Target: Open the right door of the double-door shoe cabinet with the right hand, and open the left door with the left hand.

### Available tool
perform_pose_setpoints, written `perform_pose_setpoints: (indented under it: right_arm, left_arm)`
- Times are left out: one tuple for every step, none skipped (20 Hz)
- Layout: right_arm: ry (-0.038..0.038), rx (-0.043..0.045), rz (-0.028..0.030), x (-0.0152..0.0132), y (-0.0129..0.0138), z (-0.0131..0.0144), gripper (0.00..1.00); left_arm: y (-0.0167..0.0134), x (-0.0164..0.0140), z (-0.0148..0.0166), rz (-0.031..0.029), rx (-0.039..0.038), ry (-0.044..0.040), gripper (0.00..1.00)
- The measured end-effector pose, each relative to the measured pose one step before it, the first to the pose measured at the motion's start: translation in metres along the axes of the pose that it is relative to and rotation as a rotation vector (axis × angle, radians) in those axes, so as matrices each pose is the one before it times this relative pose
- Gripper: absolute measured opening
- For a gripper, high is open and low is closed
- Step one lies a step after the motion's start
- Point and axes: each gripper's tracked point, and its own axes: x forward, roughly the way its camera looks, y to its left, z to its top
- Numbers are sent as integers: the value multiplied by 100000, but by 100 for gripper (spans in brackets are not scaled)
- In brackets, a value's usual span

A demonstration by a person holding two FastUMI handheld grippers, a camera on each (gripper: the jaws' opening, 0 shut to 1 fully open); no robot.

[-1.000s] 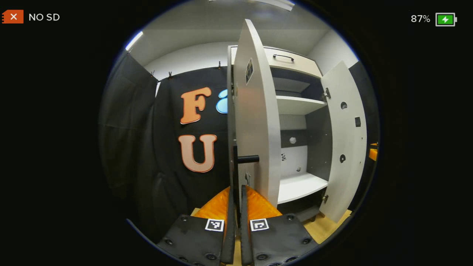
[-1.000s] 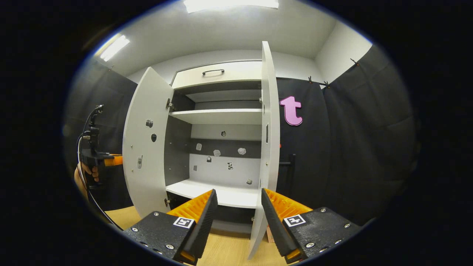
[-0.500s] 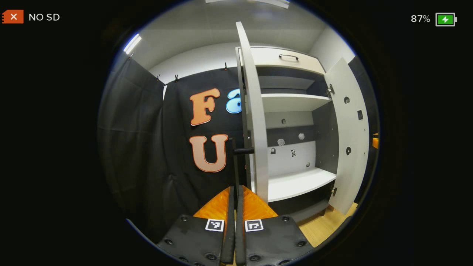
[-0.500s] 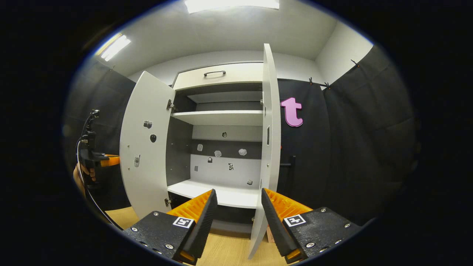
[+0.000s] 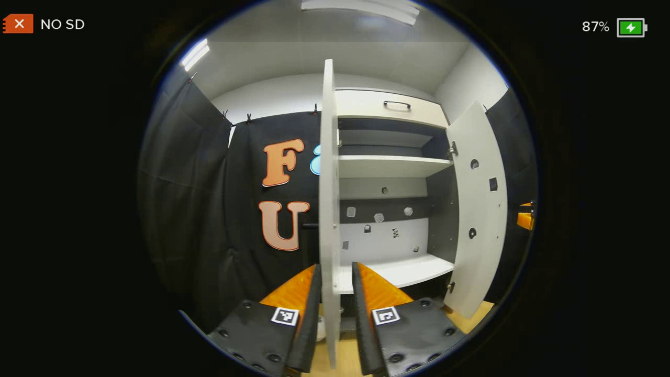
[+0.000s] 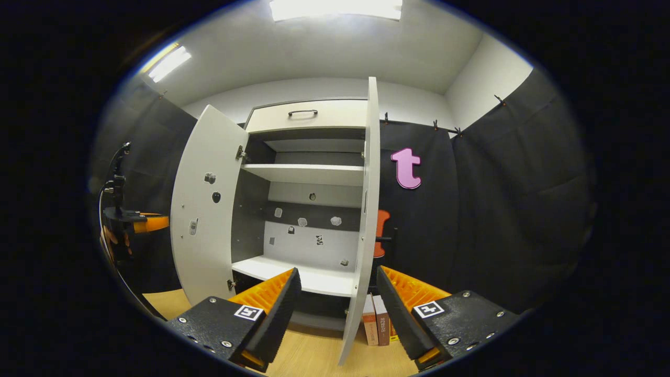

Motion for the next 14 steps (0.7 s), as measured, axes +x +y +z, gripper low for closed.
perform_pose_setpoints:
  right_arm:
    - [56,-291,146,-302,-69,-100,89]
    - [-11,-209,-34,-218,-165,4,89]
    - [-56,-144,-117,-293,-96,-144,85]
    - [30,-218,-165,-73,-120,-124,91]
    - [-26,-277,-263,-199,-59,-192,92]
    - [-95,-373,-341,-317,-192,-176,92]
    - [-52,-433,-326,26,-140,-55,92]
    - [-249,-326,-210,-90,-92,37,93]
    - [-349,-156,-11,130,-74,-23,93]
    - [-448,64,152,-148,-30,10,93]
    - [-263,51,230,249,102,40,94]
    - [-232,98,60,13,-17,51,94]
    - [-19,-106,243,-70,22,-68,94]
    - [-146,-106,27,-21,12,-75,94]
  left_arm:
    - [-251,1,79,-1060,410,-609,39]
    - [-267,43,-18,-806,367,-299,51]
    - [-202,-2,2,-788,8,-173,55]
    - [-275,-54,83,-867,-156,-141,62]
    - [-366,48,22,-739,-86,-54,64]
    - [-181,-44,122,-452,-251,-511,70]
    - [-333,107,153,-753,-87,-678,71]
    - [-143,-13,142,-569,-148,-958,76]
    - [-139,98,187,-547,-487,-1145,78]
    - [-93,78,108,-344,-227,-587,80]
    - [-5,45,108,14,-82,-396,82]
    - [-299,320,-2,160,1,-361,81]
    - [-242,204,47,48,-215,-332,80]
    - [-91,4,31,-35,-80,-536,82]
